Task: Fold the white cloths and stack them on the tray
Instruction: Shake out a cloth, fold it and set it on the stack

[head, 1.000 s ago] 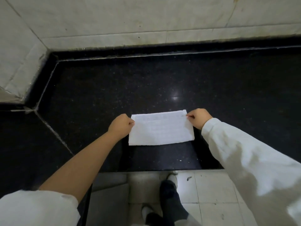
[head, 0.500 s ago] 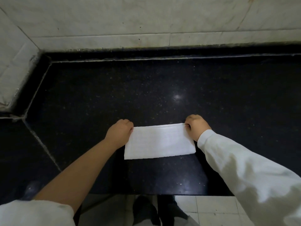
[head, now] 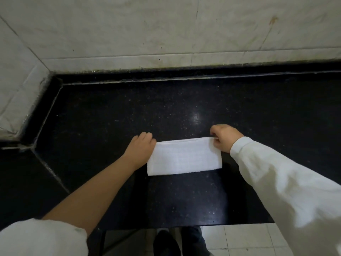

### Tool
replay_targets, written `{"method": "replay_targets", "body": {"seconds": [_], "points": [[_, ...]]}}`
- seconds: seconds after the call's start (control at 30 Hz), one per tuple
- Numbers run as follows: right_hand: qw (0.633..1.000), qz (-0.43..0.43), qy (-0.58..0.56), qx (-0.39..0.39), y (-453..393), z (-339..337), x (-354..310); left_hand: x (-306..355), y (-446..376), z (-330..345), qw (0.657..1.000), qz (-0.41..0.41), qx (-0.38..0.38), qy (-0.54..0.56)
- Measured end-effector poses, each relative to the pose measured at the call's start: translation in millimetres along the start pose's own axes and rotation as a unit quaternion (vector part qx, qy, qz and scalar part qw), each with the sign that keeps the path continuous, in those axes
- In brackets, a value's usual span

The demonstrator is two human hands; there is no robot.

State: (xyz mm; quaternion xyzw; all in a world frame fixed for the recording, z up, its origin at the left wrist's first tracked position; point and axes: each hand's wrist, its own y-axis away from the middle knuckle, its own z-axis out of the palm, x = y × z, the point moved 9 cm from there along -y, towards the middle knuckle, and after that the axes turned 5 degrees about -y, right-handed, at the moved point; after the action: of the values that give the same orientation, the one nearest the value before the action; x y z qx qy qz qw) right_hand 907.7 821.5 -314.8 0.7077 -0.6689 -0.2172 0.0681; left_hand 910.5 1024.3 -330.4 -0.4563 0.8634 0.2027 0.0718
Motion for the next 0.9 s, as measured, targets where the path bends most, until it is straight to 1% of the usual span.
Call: {"method": "replay_targets", "body": {"seconds": [0.03,0.07,0.13,0.17,0.2,0.23,0.3,0.33,0.37,0.4,0.43,0.47,0.5,0.53,0.57,0.6,0.63,0.67,0.73,0.8,0.83,0.87,0.9], "points": [[1.000,-0.002,-0.009,0.029,-0.3,-11.0,1.0,-9.8,-2.3,-20.7,0.997,0.002,0.081,-0.007],[0.997,-0.014,-0.010,0.076,0.3,-25.1,0.3,-20.3,-2.4,-38.9,0.989,0.002,0.150,-0.006],[0.975,-0.081,-0.017,0.207,7.9,-57.4,-10.3,-40.7,1.3,-65.8,0.975,-0.003,0.224,-0.003],[0.961,-0.104,-0.018,0.257,12.2,-67.7,-12.2,-45.7,2.4,-70.8,0.973,-0.001,0.229,0.001],[0.948,-0.110,-0.019,0.296,17.8,-72.5,-12.0,-48.9,5.2,-75.2,0.970,-0.001,0.242,-0.001],[0.941,-0.108,-0.019,0.319,21.7,-72.8,-11.4,-49.4,6.7,-78.1,0.970,0.002,0.244,-0.005],[0.938,-0.102,-0.021,0.329,25.4,-56.4,-13.7,-42.9,7.2,-62.7,0.970,0.017,0.243,-0.015],[0.947,-0.086,-0.021,0.309,23.5,-40.3,-13.7,-33.2,9.5,-50.3,0.973,0.033,0.229,-0.018],[0.964,-0.057,-0.026,0.258,19.4,-19.2,-11.7,-22.8,11.2,-32.9,0.981,0.047,0.188,-0.014],[0.985,-0.009,-0.020,0.174,16.2,6.3,-8.2,-13.0,10.9,-11.2,0.991,0.052,0.124,-0.013],[0.996,0.032,-0.007,0.086,14.9,34.1,-2.0,-4.4,11.5,17.5,0.998,0.044,0.045,-0.008],[0.998,0.068,-0.004,0.015,17.8,54.3,4.4,2.7,16.1,39.8,0.999,0.033,-0.013,0.000],[0.996,0.088,-0.007,-0.013,20.0,62.4,8.6,6.8,21.9,49.6,0.999,0.015,-0.029,0.037],[0.995,0.098,-0.014,-0.005,20.7,60.0,10.0,9.7,26.5,51.7,0.997,0.006,-0.031,0.068],[0.994,0.103,-0.028,0.025,20.7,52.0,10.7,11.9,27.4,46.0,0.997,0.007,-0.004,0.074],[0.991,0.113,-0.047,0.059,20.6,42.9,13.3,10.5,24.6,44.3,0.998,0.010,0.035,0.060],[0.985,0.126,-0.080,0.087,19.2,34.7,16.9,7.8,20.8,34.8,0.994,0.012,0.090,0.057],[0.977,0.141,-0.123,0.105,17.4,30.5,20.6,5.1,14.8,27.6,0.991,0.011,0.122,0.062],[0.961,0.184,-0.176,0.106,14.7,32.3,25.4,1.6,1.0,15.2,0.987,-0.002,0.135,0.083],[0.959,0.233,-0.147,0.062,12.4,44.2,26.0,-1.8,-14.1,11.4,0.984,-0.039,0.118,0.126],[0.961,0.252,-0.111,0.035,12.3,51.4,24.3,-2.4,-20.8,20.2,0.983,-0.061,0.084,0.148],[0.962,0.264,-0.074,0.014,12.3,57.1,22.2,-2.2,-24.1,28.8,0.985,-0.074,0.047,0.148],[0.962,0.270,-0.045,0.004,12.2,60.8,19.7,-2.0,-25.8,37.3,0.984,-0.084,0.018,0.159]]}}
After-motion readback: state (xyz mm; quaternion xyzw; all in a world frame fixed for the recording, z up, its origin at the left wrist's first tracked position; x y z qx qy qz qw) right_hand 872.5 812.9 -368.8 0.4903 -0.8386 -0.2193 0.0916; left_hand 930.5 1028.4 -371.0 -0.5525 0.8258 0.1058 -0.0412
